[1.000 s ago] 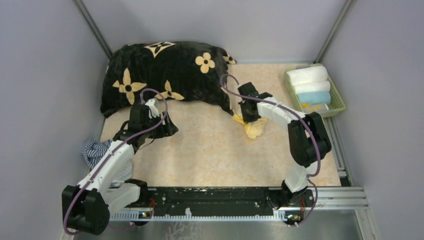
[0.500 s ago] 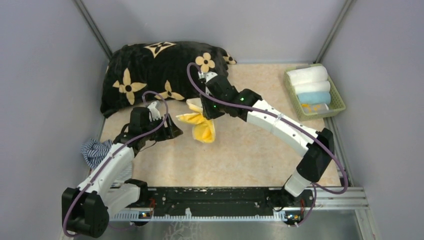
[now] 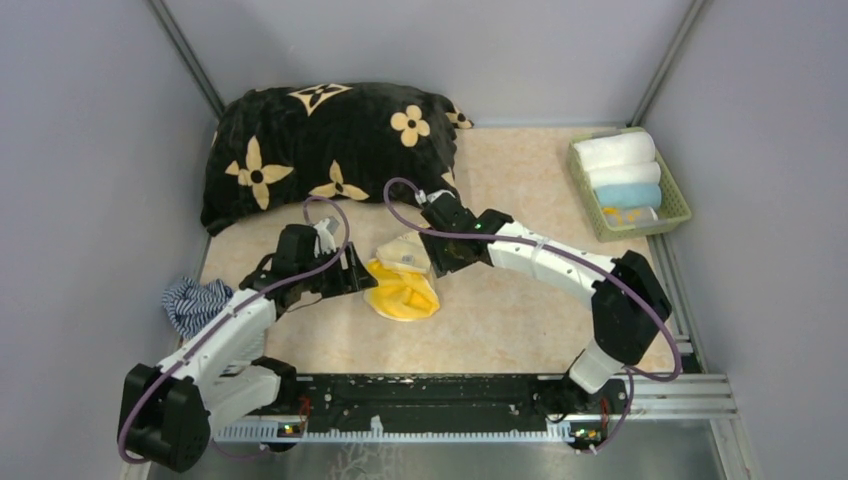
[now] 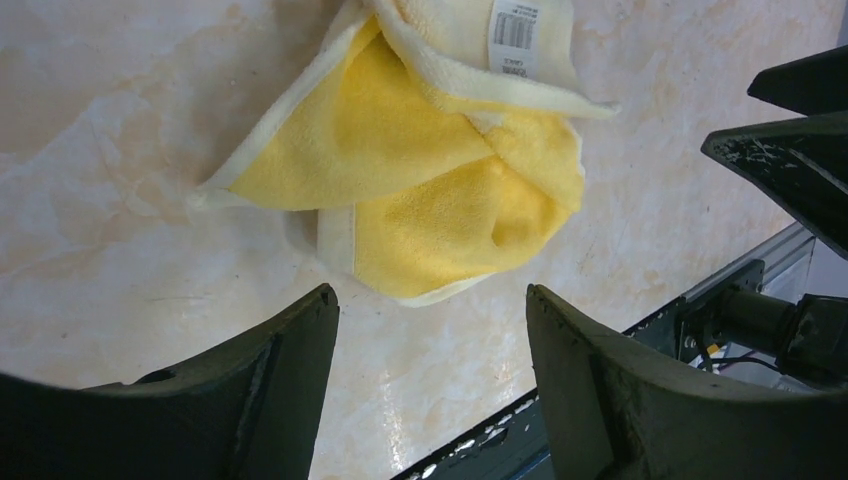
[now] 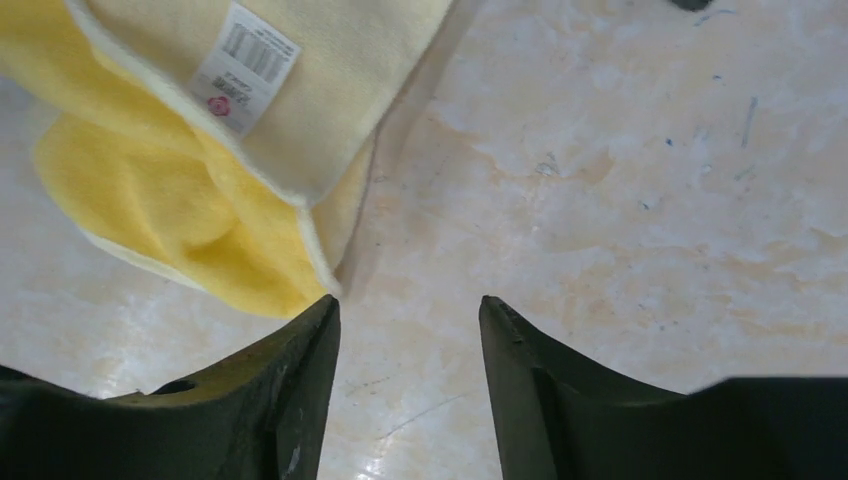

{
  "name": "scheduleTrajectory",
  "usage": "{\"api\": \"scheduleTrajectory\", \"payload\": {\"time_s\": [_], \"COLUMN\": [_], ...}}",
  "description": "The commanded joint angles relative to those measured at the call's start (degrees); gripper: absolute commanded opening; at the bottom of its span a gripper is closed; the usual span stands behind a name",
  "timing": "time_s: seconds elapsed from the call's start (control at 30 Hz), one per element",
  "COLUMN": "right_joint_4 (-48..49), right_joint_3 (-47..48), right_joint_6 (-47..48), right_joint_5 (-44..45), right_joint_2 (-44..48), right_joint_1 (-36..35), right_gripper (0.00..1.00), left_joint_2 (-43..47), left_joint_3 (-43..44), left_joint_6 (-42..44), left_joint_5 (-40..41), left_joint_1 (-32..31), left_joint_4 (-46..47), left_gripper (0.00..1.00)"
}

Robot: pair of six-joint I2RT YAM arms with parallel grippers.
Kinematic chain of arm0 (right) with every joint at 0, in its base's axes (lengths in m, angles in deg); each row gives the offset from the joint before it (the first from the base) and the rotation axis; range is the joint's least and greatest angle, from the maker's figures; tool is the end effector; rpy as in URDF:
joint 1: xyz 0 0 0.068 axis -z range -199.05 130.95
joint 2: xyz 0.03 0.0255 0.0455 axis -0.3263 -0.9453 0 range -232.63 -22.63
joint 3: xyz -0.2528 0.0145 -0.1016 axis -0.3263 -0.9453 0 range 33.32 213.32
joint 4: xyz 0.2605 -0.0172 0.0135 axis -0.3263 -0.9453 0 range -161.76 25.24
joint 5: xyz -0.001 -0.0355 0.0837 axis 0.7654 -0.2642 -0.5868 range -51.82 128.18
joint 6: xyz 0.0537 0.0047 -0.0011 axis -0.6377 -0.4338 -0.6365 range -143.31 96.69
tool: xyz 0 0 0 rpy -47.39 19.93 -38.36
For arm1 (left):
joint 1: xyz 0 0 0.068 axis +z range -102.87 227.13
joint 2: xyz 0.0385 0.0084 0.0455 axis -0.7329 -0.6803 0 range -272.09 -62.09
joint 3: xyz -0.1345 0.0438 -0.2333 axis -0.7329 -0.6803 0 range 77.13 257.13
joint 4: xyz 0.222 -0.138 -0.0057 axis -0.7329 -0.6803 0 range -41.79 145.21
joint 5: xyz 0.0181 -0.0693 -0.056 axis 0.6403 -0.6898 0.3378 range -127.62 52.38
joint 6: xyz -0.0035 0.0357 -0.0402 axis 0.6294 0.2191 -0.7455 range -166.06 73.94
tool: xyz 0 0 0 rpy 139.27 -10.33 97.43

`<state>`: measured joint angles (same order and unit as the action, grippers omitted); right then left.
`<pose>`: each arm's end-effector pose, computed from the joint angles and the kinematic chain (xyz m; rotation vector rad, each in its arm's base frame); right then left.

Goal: Roll the towels
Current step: Place the towel at the center of the board.

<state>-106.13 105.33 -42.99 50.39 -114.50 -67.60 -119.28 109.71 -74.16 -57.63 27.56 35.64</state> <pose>0.2253 0.2437 0.2552 -0.5804 2.5414 0.1443 0.1861 -0.0790 0.2130 0.0001 2.4317 -0.8054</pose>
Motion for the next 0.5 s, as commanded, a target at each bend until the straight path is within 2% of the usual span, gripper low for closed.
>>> {"api": "scheduleTrajectory", "payload": {"time_s": [0.0, 0.1, 0.27, 0.47], "right_joint_4": [11.32, 15.17, 20.42, 21.9], "right_joint_3": [-1.76, -0.92, 0.43, 2.06], "right_joint_6": [5.06, 10.59, 18.21, 21.12], "right_joint_5": [-7.92, -10.17, -11.13, -13.61], "right_joint_2": [1.82, -1.15, -6.19, -10.8], "right_joint_1": [-0.23, -1.28, -2.89, -2.96], "right_gripper": [0.57, 0.62, 0.63, 0.56], "left_joint_2": [-3.88, -5.43, -7.62, -9.58], "left_joint_3": [-0.64, -1.04, -1.34, -1.0], "left_joint_6": [-4.57, -6.36, -7.66, -8.42], "left_joint_5": [3.34, 4.4, 3.81, 3.0], "left_joint_1": [-1.42, -1.36, -1.36, -1.42], "left_joint_4": [0.6, 0.99, 1.6, 1.9], "left_gripper": [0.74, 0.73, 0.73, 0.71]}}
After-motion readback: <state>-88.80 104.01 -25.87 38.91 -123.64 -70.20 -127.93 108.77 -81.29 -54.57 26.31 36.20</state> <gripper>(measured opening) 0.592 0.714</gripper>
